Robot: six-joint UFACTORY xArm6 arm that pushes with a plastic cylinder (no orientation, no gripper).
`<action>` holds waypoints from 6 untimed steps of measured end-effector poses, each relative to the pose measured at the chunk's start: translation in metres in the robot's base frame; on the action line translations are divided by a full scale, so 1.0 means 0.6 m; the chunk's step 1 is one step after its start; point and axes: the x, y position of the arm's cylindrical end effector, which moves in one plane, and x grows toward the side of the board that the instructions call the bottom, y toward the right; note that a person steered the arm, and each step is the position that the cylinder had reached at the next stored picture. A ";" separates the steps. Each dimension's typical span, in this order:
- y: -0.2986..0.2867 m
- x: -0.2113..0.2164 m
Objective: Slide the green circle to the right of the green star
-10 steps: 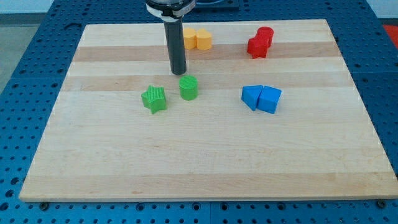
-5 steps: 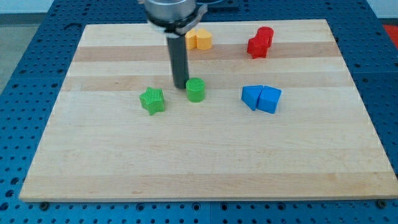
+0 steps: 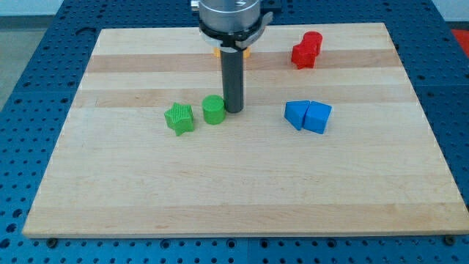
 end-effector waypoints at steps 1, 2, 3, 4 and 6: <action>0.007 -0.032; 0.000 -0.042; -0.026 -0.015; -0.053 0.001; 0.042 -0.030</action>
